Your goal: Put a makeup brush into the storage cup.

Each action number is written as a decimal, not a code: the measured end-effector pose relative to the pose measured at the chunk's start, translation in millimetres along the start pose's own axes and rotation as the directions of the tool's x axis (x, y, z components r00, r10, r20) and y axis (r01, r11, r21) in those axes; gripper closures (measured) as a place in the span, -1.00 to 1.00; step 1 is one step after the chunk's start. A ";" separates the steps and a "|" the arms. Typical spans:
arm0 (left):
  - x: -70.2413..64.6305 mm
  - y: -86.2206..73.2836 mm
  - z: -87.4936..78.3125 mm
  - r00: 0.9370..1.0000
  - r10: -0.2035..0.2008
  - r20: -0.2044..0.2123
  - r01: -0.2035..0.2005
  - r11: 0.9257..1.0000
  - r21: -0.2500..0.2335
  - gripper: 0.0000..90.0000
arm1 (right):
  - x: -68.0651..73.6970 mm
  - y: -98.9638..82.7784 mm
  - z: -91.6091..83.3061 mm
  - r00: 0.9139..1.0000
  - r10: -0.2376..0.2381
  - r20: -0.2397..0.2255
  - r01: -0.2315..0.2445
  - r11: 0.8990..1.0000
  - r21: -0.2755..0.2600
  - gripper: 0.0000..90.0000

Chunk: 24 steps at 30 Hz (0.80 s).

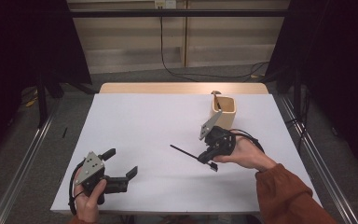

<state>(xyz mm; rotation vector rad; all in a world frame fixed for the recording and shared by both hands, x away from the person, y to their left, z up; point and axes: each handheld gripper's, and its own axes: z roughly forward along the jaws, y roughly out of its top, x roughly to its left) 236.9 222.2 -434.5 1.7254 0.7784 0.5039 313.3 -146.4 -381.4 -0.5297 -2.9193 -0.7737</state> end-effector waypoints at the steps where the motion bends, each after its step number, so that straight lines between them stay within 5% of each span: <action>1: 0.0 0.1 0.3 1.000 0.003 0.002 -0.003 1.000 0.002 -0.97 | 0.1 0.9 1.1 1.000 0.008 -0.002 -0.008 1.000 0.021 0.91; 8: -5.0 3.7 1.8 0.998 0.018 0.065 -0.018 1.000 0.008 -0.97 | -0.5 4.9 7.0 1.000 -0.016 0.013 0.014 0.993 0.114 0.91; 12: -8.0 5.6 3.0 0.996 0.045 0.074 -0.047 0.999 0.019 -0.97 | 1.1 3.7 12.4 0.999 -0.038 -0.001 0.038 0.986 0.161 0.91; 24: -6.8 11.0 3.8 0.997 0.010 0.073 -0.012 1.000 0.028 -0.98 | 0.5 2.4 18.6 0.998 -0.067 -0.009 0.067 0.966 0.251 0.91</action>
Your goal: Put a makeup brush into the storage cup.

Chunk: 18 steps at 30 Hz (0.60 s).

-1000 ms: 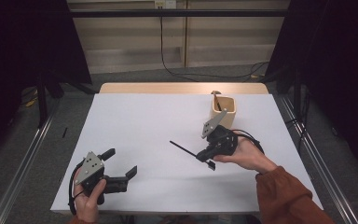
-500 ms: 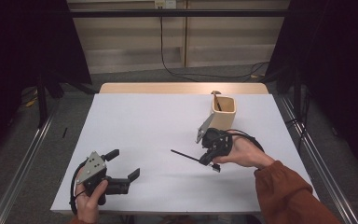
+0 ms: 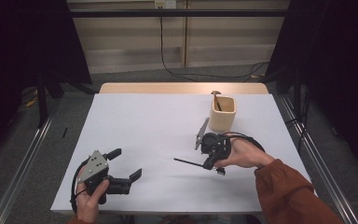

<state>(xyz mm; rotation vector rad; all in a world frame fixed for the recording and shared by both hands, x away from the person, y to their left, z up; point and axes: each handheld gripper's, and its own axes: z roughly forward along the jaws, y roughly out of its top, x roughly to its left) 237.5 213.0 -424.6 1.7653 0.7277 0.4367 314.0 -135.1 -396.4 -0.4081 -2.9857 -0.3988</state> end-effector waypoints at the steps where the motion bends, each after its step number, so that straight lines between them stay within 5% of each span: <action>1: -1.0 1.5 0.2 1.000 -0.020 -0.002 0.020 1.000 0.008 -0.98 | -0.1 0.0 -0.1 1.000 -0.005 -0.004 0.005 1.000 0.007 0.91; 12: -2.1 26.4 -3.8 0.997 0.013 0.075 -0.010 0.999 -0.039 -0.97 | 2.2 1.4 1.1 1.000 -0.020 -0.006 0.020 1.000 0.015 0.91; 18: -0.4 37.6 1.3 0.997 0.030 0.077 -0.026 0.998 -0.052 -0.97 | 2.7 3.6 1.7 1.000 -0.021 -0.004 0.021 1.000 0.002 0.91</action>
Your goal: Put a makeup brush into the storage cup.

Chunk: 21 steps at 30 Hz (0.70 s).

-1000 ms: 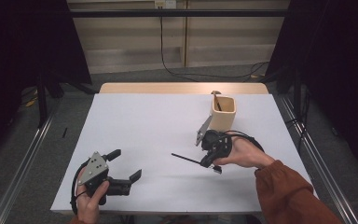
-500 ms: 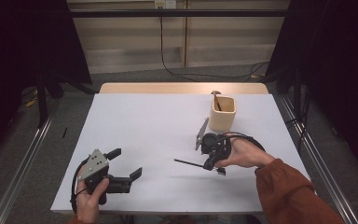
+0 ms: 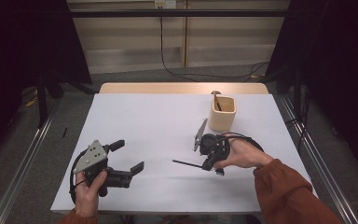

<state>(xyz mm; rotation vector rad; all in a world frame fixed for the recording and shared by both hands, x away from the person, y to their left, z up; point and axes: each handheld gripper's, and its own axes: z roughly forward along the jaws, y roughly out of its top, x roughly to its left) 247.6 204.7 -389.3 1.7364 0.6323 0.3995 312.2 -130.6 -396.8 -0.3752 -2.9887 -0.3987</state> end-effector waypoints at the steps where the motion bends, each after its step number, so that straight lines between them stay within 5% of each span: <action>1: 0.2 2.5 1.1 1.000 0.001 0.002 -0.001 1.000 -0.011 -0.97 | 0.2 0.2 0.6 1.000 -0.002 0.000 0.002 1.000 0.001 0.91; 8: 1.9 20.2 5.5 0.999 0.043 0.030 -0.042 0.999 -0.035 -0.97 | 0.7 0.4 2.4 1.000 -0.003 -0.005 0.003 1.000 -0.001 0.91; 21: 1.2 33.0 32.5 0.988 0.076 0.133 -0.081 0.996 0.035 -0.95 | 0.0 0.2 2.6 1.000 -0.006 -0.002 0.006 1.000 -0.017 0.91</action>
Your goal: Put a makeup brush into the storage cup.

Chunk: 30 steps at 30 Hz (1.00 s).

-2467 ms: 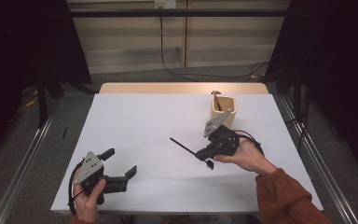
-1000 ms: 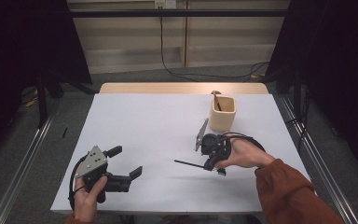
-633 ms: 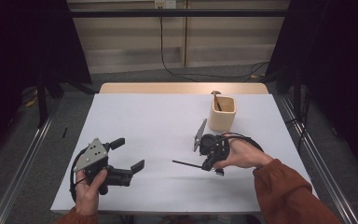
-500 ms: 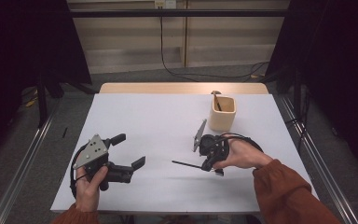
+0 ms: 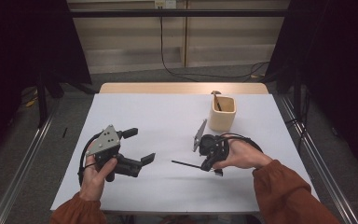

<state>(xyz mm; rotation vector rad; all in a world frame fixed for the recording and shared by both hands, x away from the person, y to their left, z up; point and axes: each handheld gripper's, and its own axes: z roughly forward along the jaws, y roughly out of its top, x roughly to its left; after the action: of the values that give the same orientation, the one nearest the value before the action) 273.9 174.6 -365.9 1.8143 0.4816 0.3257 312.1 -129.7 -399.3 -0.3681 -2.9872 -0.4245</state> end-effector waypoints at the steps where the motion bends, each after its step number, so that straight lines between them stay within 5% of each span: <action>1: 0.3 1.5 2.1 1.000 -0.003 0.014 0.003 1.000 0.011 -0.95 | -0.3 0.1 0.1 1.000 -0.002 -0.002 0.002 1.000 -0.001 0.91; 9: 2.2 4.1 23.1 0.999 0.000 0.054 -0.005 0.996 0.094 -0.96 | -0.4 2.7 0.8 1.000 -0.006 0.000 0.006 1.000 0.017 0.91; 18: 3.5 11.2 40.5 0.998 0.045 0.043 -0.053 0.976 0.209 -0.95 | 0.2 8.4 -2.4 1.000 -0.023 0.004 0.023 0.999 0.027 0.91; 20: 3.5 9.2 45.3 0.996 0.044 0.074 -0.062 0.962 0.265 -0.93 | 0.9 8.9 -1.6 1.000 -0.019 0.005 0.019 0.999 0.036 0.91; 25: 3.5 1.8 57.5 0.990 0.066 0.125 -0.111 0.913 0.392 -0.93 | 0.4 8.9 -1.2 1.000 -0.028 0.009 0.027 0.999 0.036 0.91; 30: 0.6 -1.0 66.9 0.984 0.077 0.164 -0.142 0.888 0.438 -0.90 | 0.1 8.8 -0.6 0.999 -0.038 0.013 0.037 0.999 0.033 0.91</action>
<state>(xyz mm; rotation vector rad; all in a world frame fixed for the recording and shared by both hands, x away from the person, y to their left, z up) 304.7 118.8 -386.2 2.3050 0.3729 0.1658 314.3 -121.6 -396.4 -0.3139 -3.0150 -0.3777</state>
